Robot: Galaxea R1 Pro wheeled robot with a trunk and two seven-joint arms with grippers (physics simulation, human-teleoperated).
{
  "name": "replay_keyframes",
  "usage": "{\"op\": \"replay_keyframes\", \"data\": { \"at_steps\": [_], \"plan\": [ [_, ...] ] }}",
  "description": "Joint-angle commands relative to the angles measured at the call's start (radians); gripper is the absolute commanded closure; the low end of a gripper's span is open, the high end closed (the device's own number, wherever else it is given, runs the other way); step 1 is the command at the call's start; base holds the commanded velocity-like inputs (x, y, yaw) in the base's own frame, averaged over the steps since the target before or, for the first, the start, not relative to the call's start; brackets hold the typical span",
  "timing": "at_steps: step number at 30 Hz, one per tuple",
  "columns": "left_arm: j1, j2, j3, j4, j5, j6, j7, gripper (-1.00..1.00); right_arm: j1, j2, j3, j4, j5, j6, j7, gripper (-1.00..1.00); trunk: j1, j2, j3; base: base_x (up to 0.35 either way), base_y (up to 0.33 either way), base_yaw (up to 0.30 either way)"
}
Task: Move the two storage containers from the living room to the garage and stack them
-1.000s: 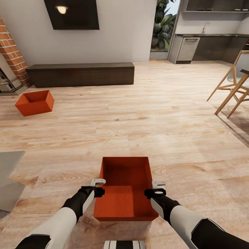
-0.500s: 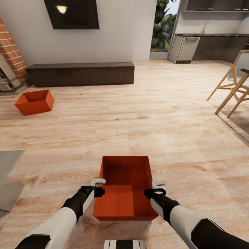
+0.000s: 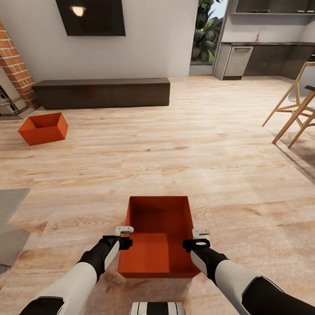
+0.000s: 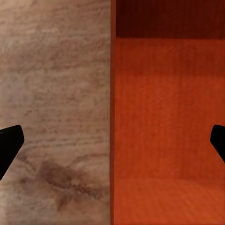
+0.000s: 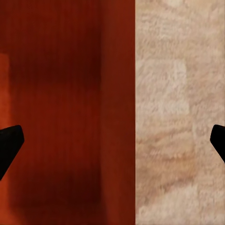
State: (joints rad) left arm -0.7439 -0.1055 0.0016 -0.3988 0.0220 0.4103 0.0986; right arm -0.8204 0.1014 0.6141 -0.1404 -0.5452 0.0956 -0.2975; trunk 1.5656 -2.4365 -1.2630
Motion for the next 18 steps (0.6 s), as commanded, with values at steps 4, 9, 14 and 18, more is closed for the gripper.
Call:
{"op": "replay_keyframes", "data": {
  "at_steps": [4,9,14,18],
  "plan": [
    [0.0,0.0,0.0,-0.003,0.003,0.005,0.004,-1.0,0.0,-0.004,0.009,-0.002,-0.004,0.006,-0.006,-1.0,0.011,-0.022,-0.01,0.0,0.0,0.0],
    [0.0,0.0,0.001,-0.003,0.003,0.005,0.004,-1.0,0.0,-0.005,0.009,-0.002,-0.004,0.006,-0.006,-1.0,0.011,-0.022,-0.01,0.0,0.0,0.0],
    [0.0,0.0,0.001,-0.003,0.004,0.005,0.004,-1.0,0.0,-0.005,0.009,-0.002,-0.004,0.006,-0.006,-1.0,0.027,-0.05,-0.023,0.0,0.0,0.0],
    [0.0,0.0,0.002,-0.003,0.004,0.005,0.004,-1.0,0.0,-0.005,0.009,-0.002,-0.004,0.005,-0.006,-1.0,0.035,-0.064,-0.037,0.0,0.0,0.0]
  ]
}}
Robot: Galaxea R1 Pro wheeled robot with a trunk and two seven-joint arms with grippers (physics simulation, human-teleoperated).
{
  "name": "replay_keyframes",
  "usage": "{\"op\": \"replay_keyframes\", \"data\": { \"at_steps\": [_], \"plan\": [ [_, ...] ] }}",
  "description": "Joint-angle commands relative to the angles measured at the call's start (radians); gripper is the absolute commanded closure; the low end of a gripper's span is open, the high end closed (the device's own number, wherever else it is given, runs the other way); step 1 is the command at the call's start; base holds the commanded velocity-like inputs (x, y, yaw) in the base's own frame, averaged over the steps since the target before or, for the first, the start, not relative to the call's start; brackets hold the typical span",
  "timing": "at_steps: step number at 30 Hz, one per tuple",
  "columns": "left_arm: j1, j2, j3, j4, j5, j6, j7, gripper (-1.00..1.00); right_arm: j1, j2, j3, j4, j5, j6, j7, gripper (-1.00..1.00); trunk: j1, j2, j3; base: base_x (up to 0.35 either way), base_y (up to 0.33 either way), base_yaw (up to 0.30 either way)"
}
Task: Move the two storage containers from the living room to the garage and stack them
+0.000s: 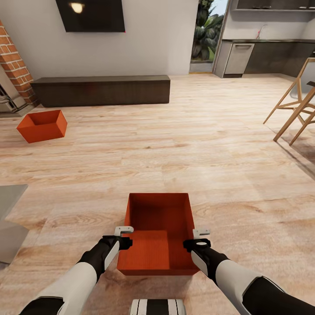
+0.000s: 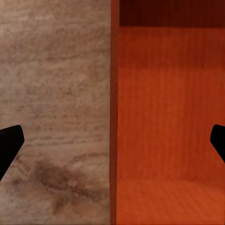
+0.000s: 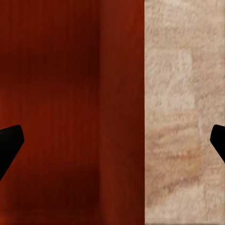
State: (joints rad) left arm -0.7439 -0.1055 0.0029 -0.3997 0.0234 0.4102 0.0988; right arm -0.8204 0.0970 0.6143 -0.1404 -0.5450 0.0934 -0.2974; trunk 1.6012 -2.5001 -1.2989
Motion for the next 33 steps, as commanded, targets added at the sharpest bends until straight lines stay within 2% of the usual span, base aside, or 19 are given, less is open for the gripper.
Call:
{"op": "replay_keyframes", "data": {
  "at_steps": [1,16,26,33],
  "plan": [
    [0.0,0.0,0.0,-0.001,0.003,0.005,0.004,-1.0,0.0,0.0,0.009,-0.002,-0.004,0.007,-0.006,-1.0,0.0,0.0,-0.001,0.0,0.0,0.0],
    [0.0,0.0,0.0,0.0,0.003,0.005,0.006,-1.0,0.0,-0.002,0.009,-0.002,-0.004,0.006,-0.002,-1.0,0.0,0.0,-0.001,0.0,0.0,0.0],
    [0.0,0.0,0.0,0.003,0.003,0.005,0.007,-1.0,0.0,-0.002,0.009,-0.002,-0.004,0.006,0.001,-1.0,0.004,-0.003,-0.039,0.0,0.0,0.0],
    [0.0,0.0,0.0,0.001,0.003,0.005,0.007,-1.0,0.0,-0.002,0.009,-0.002,-0.004,0.006,0.001,-1.0,0.004,-0.003,-0.039,0.0,0.0,0.0]
  ]
}}
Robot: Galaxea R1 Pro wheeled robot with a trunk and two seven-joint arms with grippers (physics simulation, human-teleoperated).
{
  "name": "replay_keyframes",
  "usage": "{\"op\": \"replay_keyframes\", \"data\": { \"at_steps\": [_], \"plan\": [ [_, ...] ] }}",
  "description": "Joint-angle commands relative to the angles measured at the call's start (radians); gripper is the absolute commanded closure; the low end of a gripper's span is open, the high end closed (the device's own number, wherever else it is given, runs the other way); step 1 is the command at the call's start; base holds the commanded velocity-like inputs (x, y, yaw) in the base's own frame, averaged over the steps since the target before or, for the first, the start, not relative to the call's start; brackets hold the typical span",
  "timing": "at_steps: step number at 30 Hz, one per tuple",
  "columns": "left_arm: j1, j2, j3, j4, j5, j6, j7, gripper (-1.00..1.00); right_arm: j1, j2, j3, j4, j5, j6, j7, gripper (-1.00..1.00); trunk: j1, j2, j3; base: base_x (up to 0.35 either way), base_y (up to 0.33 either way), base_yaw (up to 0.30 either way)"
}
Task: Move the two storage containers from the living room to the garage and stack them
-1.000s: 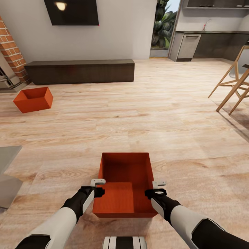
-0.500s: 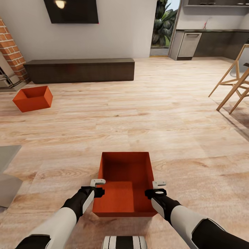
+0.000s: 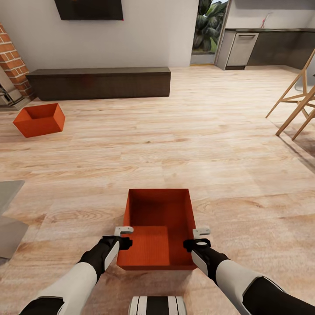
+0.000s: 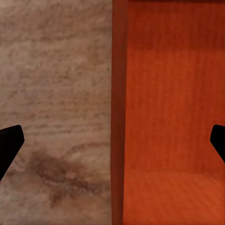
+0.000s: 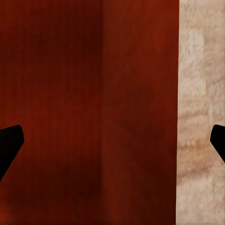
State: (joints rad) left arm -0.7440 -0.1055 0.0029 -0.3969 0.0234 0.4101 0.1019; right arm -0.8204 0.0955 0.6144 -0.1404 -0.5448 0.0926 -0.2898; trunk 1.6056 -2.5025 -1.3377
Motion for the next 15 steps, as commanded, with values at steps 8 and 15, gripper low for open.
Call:
{"op": "replay_keyframes", "data": {
  "at_steps": [8,15],
  "plan": [
    [0.0,0.0,0.0,-0.002,0.003,0.006,0.004,-1.0,0.0,0.0,0.008,-0.002,-0.004,0.007,-0.006,-1.0,0.0,-0.001,-0.005,0.0,0.0,0.0],
    [0.0,0.0,0.001,-0.003,0.003,0.005,0.004,-1.0,0.0,0.0,0.008,-0.002,-0.003,0.007,-0.006,-1.0,0.001,-0.001,-0.008,0.0,0.0,0.0]
  ]
}}
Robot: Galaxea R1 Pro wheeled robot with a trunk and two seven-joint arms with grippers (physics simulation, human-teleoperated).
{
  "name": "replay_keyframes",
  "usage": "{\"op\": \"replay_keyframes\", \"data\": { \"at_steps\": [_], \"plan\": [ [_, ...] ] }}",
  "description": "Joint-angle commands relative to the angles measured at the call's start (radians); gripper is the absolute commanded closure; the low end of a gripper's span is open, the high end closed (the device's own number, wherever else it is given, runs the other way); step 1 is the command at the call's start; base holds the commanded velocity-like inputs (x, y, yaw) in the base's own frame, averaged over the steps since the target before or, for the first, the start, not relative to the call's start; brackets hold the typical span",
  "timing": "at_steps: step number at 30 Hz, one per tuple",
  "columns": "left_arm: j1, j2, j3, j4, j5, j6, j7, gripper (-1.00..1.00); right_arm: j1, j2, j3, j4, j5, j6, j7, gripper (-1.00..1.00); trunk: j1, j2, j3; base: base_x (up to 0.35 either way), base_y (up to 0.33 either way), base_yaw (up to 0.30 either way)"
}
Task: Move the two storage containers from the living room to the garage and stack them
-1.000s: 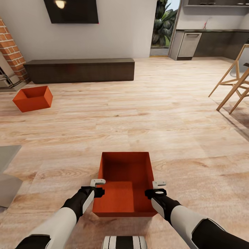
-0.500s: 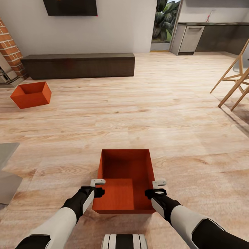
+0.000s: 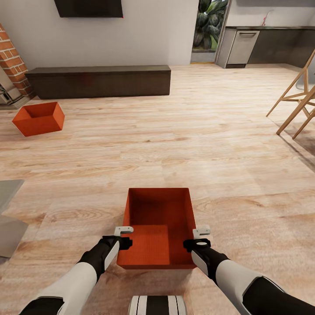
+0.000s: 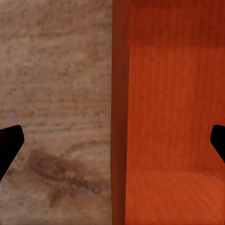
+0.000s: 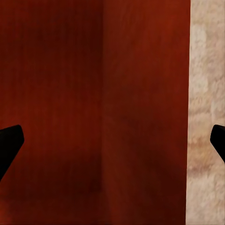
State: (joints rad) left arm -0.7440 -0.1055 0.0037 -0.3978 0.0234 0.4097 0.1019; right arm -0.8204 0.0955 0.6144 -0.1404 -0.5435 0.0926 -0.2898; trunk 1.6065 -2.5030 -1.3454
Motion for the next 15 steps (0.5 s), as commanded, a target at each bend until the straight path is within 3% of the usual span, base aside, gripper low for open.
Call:
{"op": "replay_keyframes", "data": {
  "at_steps": [1,15],
  "plan": [
    [0.0,0.0,0.0,-0.002,0.003,0.006,0.004,-1.0,0.0,0.0,0.008,-0.002,-0.004,0.007,-0.006,-1.0,0.0,0.0,-0.001,0.0,0.0,0.0],
    [0.0,-0.001,-0.001,-0.004,0.0,0.007,0.001,-1.0,0.0,0.0,0.008,-0.002,-0.004,0.007,-0.006,-1.0,0.0,0.0,-0.001,0.0,0.0,0.0]
  ]
}}
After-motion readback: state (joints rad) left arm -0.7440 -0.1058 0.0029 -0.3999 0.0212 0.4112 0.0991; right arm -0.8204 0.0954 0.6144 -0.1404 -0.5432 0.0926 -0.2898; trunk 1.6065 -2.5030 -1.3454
